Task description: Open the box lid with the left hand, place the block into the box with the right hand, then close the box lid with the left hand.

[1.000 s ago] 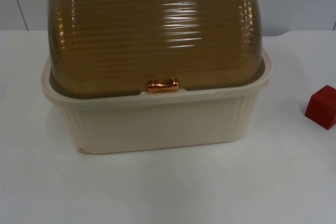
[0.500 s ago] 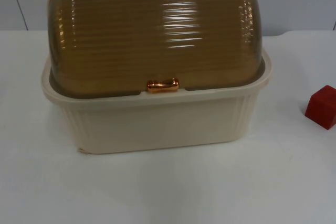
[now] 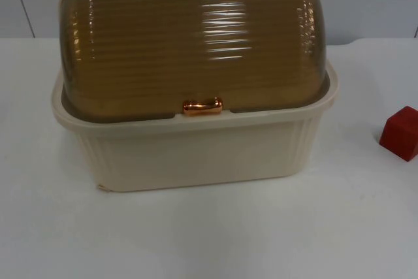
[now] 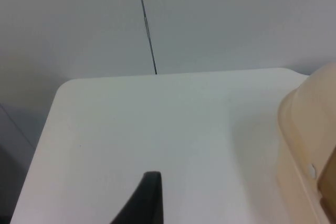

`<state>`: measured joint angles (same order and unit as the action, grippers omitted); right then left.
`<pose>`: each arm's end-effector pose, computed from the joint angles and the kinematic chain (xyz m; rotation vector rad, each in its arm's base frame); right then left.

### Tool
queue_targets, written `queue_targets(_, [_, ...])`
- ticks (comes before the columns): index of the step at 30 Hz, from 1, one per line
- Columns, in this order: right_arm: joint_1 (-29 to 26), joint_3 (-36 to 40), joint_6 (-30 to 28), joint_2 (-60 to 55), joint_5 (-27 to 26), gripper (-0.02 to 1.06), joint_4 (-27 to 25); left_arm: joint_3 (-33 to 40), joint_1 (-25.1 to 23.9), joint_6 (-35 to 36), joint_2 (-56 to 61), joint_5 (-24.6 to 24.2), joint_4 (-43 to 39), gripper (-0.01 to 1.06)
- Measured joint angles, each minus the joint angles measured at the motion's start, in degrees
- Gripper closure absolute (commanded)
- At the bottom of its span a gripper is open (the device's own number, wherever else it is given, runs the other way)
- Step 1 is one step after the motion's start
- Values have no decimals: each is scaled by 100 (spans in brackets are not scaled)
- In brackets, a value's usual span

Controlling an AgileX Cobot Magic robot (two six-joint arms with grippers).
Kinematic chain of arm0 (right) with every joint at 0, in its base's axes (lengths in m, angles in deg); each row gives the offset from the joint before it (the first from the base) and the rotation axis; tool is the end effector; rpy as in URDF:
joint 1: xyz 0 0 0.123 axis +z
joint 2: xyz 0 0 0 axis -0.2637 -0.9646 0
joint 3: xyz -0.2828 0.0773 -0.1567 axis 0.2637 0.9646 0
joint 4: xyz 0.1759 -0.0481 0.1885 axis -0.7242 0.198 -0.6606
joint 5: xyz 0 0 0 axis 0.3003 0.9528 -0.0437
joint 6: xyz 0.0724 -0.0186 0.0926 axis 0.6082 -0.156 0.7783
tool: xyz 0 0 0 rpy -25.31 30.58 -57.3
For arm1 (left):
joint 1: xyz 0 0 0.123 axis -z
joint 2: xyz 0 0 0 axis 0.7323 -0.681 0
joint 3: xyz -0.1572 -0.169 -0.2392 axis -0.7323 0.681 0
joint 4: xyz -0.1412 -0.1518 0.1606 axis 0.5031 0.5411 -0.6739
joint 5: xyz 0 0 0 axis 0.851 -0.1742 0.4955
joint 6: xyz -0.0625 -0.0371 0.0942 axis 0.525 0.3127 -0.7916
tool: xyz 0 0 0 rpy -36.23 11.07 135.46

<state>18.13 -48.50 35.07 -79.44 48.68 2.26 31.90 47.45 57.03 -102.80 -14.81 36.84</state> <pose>0.1502 0.0001 0.3940 -0.0349 2.0649 -0.0455 0.1841 0.0043 0.3822 0.0080 2.0349 0.0606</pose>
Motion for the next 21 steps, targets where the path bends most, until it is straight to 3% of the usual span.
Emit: queue_targets(21, [0,0,11,0,0,-1,0,0,0,-107,0,-152,0,0])
